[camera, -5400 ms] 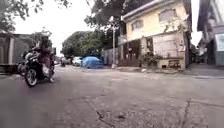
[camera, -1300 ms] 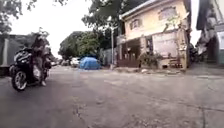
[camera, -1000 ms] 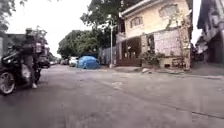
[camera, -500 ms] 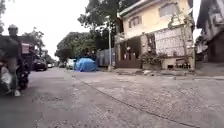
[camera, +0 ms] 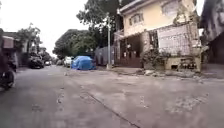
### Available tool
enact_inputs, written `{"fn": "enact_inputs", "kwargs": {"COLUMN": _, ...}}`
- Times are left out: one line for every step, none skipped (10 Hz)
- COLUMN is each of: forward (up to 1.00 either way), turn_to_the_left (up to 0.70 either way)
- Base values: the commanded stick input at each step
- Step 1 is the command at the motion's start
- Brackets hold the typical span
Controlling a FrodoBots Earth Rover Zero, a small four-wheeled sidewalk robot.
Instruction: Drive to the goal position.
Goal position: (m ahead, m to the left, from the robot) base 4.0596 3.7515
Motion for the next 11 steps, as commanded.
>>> {"fn": "enact_inputs", "kwargs": {"forward": 1.0, "turn_to_the_left": 0.07}}
{"fn": "enact_inputs", "kwargs": {"forward": 1.0, "turn_to_the_left": 0.23}}
{"fn": "enact_inputs", "kwargs": {"forward": 1.0, "turn_to_the_left": 0.27}}
{"fn": "enact_inputs", "kwargs": {"forward": 1.0, "turn_to_the_left": 0.27}}
{"fn": "enact_inputs", "kwargs": {"forward": 1.0, "turn_to_the_left": 0.27}}
{"fn": "enact_inputs", "kwargs": {"forward": 1.0, "turn_to_the_left": 0.27}}
{"fn": "enact_inputs", "kwargs": {"forward": 1.0, "turn_to_the_left": 0.27}}
{"fn": "enact_inputs", "kwargs": {"forward": 1.0, "turn_to_the_left": 0.27}}
{"fn": "enact_inputs", "kwargs": {"forward": 1.0, "turn_to_the_left": 0.27}}
{"fn": "enact_inputs", "kwargs": {"forward": 1.0, "turn_to_the_left": 0.08}}
{"fn": "enact_inputs", "kwargs": {"forward": 1.0, "turn_to_the_left": 0.0}}
